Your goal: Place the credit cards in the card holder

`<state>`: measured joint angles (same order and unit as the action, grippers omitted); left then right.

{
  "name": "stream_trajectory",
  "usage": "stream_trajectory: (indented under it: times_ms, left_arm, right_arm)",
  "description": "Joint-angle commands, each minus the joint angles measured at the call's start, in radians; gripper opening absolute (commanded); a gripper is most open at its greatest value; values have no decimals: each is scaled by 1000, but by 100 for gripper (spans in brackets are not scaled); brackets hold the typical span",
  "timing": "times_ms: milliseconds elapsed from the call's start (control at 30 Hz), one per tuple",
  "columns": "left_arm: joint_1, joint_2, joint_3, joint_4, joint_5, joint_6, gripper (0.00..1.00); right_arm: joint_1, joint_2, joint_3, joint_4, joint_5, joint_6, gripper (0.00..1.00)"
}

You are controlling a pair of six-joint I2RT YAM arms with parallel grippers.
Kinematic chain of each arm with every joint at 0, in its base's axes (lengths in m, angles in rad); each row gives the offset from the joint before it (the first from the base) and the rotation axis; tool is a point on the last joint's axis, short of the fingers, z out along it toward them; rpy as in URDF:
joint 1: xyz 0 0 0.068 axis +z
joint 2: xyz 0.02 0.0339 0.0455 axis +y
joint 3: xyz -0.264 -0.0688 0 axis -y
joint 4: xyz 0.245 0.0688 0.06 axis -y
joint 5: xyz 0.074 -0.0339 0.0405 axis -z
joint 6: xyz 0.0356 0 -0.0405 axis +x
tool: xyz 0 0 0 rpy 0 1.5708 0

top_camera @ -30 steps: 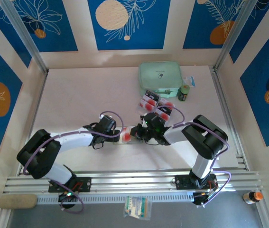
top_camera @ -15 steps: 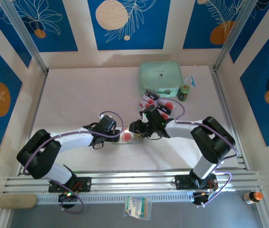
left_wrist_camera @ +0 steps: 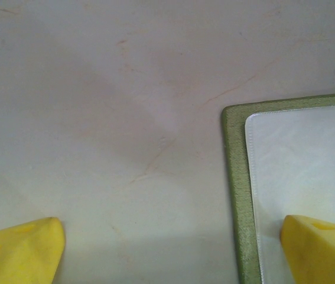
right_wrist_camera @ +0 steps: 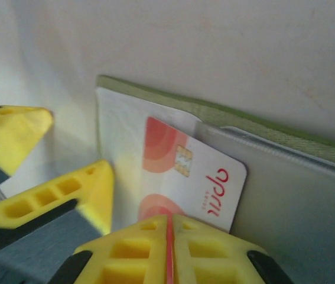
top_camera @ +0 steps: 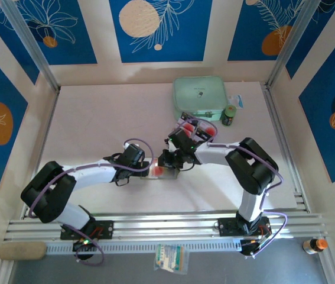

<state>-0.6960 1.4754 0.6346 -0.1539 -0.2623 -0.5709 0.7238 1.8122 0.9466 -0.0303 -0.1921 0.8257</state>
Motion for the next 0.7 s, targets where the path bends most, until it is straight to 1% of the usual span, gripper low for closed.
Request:
stream_trajectory:
  times_ms: [0, 200, 367, 500, 667]
  left_arm:
    - [-3, -4, -18, -12, -3, -7, 94]
    - [-3, -28, -6, -27, -9, -8, 94]
    - [-3, -72, -2, -50, -27, -7, 94]
    - [-2, -92, -15, -62, -38, -10, 95]
    - [-1, -95, -58, -51, -41, -19, 95]
  right_arm:
    - [15, 45, 43, -56, -39, -14, 8]
    - [31, 101, 107, -71, -73, -9, 6]
    - [33, 111, 134, -69, -96, -5, 6]
    - [27, 73, 133, -73, -102, -19, 6]
    - [18, 9, 123, -103, -81, -42, 7]
